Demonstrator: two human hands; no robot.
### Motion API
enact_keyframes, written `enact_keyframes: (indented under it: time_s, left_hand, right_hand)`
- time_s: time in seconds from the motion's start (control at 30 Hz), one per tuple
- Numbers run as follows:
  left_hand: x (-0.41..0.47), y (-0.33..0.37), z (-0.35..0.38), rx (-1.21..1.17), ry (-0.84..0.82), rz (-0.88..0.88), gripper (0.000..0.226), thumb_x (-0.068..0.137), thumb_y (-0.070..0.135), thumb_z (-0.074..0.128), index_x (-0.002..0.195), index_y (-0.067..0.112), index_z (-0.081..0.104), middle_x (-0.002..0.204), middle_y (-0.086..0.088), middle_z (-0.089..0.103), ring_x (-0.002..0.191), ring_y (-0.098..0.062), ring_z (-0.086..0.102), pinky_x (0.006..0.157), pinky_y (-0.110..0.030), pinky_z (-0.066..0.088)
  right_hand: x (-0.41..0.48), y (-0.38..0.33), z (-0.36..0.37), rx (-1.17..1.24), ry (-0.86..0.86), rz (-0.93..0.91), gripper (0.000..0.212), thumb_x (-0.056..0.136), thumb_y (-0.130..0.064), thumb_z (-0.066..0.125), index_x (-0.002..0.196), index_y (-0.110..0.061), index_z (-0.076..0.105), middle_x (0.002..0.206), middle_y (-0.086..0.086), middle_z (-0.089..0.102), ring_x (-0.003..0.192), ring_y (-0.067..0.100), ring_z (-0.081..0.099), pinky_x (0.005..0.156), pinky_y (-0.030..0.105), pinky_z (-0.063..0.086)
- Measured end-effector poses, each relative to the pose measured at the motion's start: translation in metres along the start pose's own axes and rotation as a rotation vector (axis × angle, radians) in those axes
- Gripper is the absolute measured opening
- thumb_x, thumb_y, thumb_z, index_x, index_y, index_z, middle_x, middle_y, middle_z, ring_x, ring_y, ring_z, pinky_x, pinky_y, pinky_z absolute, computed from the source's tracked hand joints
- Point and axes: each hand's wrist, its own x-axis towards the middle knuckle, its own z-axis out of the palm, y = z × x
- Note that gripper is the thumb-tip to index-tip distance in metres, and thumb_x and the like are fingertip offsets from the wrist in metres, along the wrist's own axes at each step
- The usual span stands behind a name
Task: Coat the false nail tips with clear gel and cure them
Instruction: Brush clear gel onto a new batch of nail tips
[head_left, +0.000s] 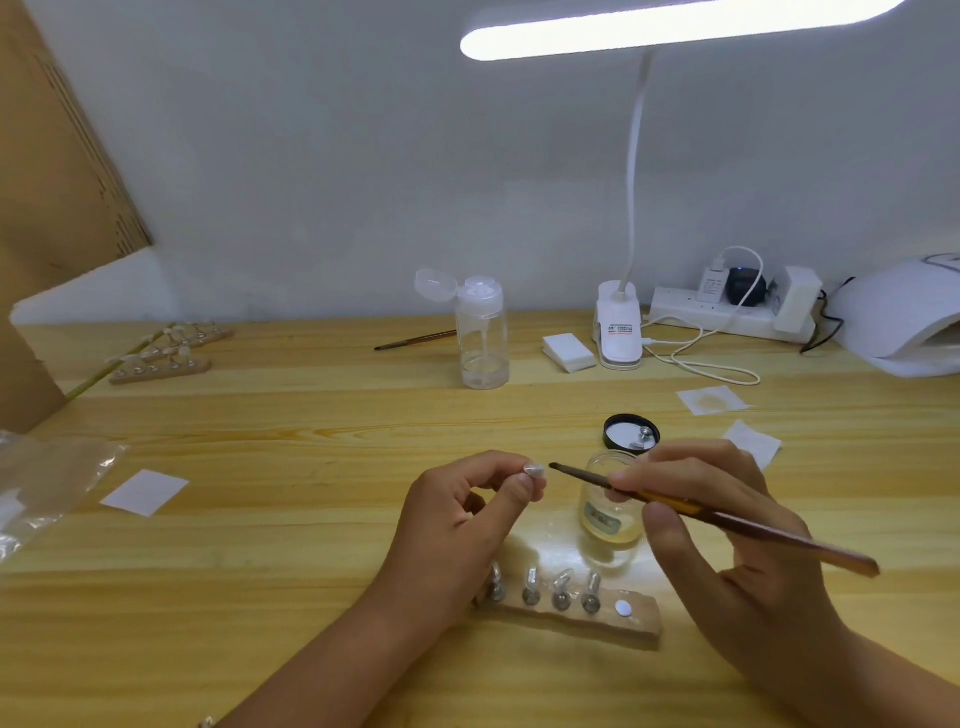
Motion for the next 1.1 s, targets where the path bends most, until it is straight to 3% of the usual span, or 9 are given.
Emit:
enact_keyframes:
  time_s: [0.13, 0.27, 0.47, 0.63, 0.83, 1.0, 1.1]
  left_hand:
    - [0.0003, -0.0004, 0.0007, 0.027, -0.026, 0.005, 0.016, 0.088, 0.036, 0.058, 0.084, 0.035, 0.074, 0.084, 0.009, 0.072, 0.074, -0.025, 0.061, 0.064, -0.033, 0.045]
    - [-0.0002, 0.001, 0.0015, 0.036, -0.026, -0.009, 0.016, 0.089, 0.037, 0.057, 0.088, 0.039, 0.073, 0.086, 0.011, 0.073, 0.083, -0.03, 0.063, 0.069, -0.036, 0.045]
    - [0.0, 0.0015, 0.001, 0.073, -0.03, 0.011, 0.018, 0.09, 0.034, 0.056, 0.085, 0.032, 0.073, 0.082, 0.011, 0.071, 0.081, -0.017, 0.063, 0.072, -0.038, 0.045]
    - [-0.001, 0.0019, 0.0009, 0.056, -0.01, -0.002, 0.017, 0.089, 0.032, 0.057, 0.087, 0.036, 0.074, 0.083, 0.012, 0.072, 0.083, -0.014, 0.064, 0.071, -0.035, 0.045]
    - [-0.0008, 0.002, 0.0009, 0.081, -0.023, 0.018, 0.02, 0.091, 0.032, 0.055, 0.083, 0.032, 0.074, 0.082, 0.013, 0.071, 0.082, -0.011, 0.064, 0.07, -0.033, 0.045]
    - [-0.0004, 0.0011, 0.0017, 0.055, -0.013, 0.012, 0.018, 0.089, 0.032, 0.056, 0.084, 0.036, 0.073, 0.082, 0.013, 0.072, 0.084, -0.01, 0.065, 0.072, -0.035, 0.046]
    - [-0.0001, 0.0005, 0.0023, 0.05, -0.017, 0.012, 0.017, 0.089, 0.031, 0.056, 0.087, 0.038, 0.072, 0.083, 0.013, 0.072, 0.086, -0.01, 0.066, 0.074, -0.037, 0.047]
  right_hand:
    - [-0.0013, 0.0, 0.0032, -0.044, -0.065, -0.067, 0.019, 0.093, -0.029, 0.055, 0.106, -0.023, 0.068, 0.102, -0.018, 0.068, 0.112, 0.006, 0.057, 0.092, 0.032, 0.044]
    - [0.0002, 0.0012, 0.0006, -0.041, 0.007, -0.004, 0.019, 0.086, -0.022, 0.055, 0.098, -0.026, 0.069, 0.105, -0.024, 0.064, 0.11, 0.005, 0.057, 0.092, 0.03, 0.043]
    - [-0.0005, -0.0004, 0.0039, -0.027, -0.055, -0.075, 0.021, 0.09, -0.022, 0.055, 0.108, -0.027, 0.065, 0.111, -0.023, 0.062, 0.115, 0.002, 0.055, 0.092, 0.034, 0.045]
    - [0.0, 0.0011, 0.0002, -0.056, 0.009, -0.014, 0.019, 0.086, -0.022, 0.054, 0.097, -0.028, 0.069, 0.105, -0.023, 0.062, 0.109, 0.004, 0.056, 0.091, 0.028, 0.042]
    - [0.0, 0.0002, 0.0025, -0.04, -0.052, -0.078, 0.018, 0.094, -0.028, 0.055, 0.107, -0.025, 0.066, 0.11, -0.023, 0.063, 0.115, 0.002, 0.055, 0.092, 0.031, 0.043]
    - [0.0002, 0.0001, 0.0014, -0.048, 0.0, -0.01, 0.019, 0.086, -0.023, 0.054, 0.096, -0.027, 0.069, 0.108, -0.024, 0.061, 0.11, 0.002, 0.055, 0.091, 0.028, 0.042]
    - [0.001, -0.0002, 0.0004, -0.043, 0.008, -0.005, 0.018, 0.088, -0.024, 0.054, 0.099, -0.028, 0.067, 0.109, -0.025, 0.06, 0.11, 0.002, 0.055, 0.091, 0.027, 0.043]
